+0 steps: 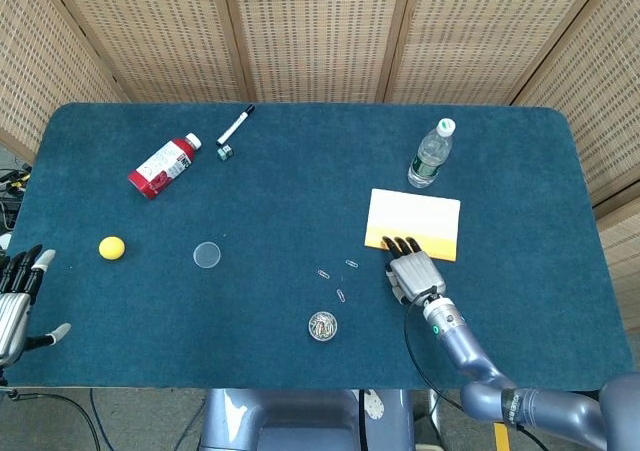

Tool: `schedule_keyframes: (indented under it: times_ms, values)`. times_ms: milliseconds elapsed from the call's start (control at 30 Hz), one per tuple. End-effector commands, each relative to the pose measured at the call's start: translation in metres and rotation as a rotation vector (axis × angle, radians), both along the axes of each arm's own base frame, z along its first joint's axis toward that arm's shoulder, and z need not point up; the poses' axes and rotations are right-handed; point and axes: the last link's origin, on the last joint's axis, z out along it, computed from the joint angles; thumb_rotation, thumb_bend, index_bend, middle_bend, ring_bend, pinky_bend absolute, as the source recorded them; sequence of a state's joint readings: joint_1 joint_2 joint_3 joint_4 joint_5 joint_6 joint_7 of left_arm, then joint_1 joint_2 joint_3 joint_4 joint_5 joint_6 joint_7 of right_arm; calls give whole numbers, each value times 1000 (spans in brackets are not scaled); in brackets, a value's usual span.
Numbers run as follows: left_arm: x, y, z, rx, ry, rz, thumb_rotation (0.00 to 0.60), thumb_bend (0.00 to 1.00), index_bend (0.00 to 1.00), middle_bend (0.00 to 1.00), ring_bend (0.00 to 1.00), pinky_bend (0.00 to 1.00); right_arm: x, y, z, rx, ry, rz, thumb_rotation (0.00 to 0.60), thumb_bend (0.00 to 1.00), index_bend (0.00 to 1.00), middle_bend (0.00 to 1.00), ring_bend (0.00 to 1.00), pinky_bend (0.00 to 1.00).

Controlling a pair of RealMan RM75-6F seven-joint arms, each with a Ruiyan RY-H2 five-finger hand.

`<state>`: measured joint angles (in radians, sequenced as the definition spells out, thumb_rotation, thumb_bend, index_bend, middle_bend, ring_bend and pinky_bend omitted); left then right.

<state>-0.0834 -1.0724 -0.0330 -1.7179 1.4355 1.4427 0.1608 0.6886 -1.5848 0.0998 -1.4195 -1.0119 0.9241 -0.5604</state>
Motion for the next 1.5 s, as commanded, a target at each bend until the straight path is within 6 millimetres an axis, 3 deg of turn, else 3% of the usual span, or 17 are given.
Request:
schedule_keyframes:
  times_ms: [33, 433, 733, 933, 1167, 1500]
  values:
    - [0, 0, 0, 0, 0, -1, 600, 0, 0, 0, 0, 0, 9, 2, 8, -8, -27, 32, 600, 434, 687, 0, 0, 64]
    - [0, 0, 1, -2, -7, -3, 600, 0, 0, 0, 0, 0, 89, 34, 32, 137, -202, 329, 600, 434, 691, 0, 0, 64]
    - [-1, 0, -1, -12, 0, -1, 600, 0, 0, 0, 0, 0, 131, 44, 9, 261, -209, 441, 600, 434, 691, 0, 0, 64]
    - [-1, 0, -1, -10, -4, 1, 600, 0, 0, 0, 0, 0, 140, 53, -11, 288, -171, 476, 600, 434, 691, 0, 0, 64]
    - [-1, 1, -2, -18, -4, 3, 600, 0, 0, 0, 0, 0, 142, 48, -26, 277, -151, 459, 600, 434, 691, 0, 0, 64]
    - [-1, 0, 0, -17, -9, 1, 600, 0, 0, 0, 0, 0, 133, 43, -40, 266, -86, 429, 600, 434, 691, 0, 0, 64]
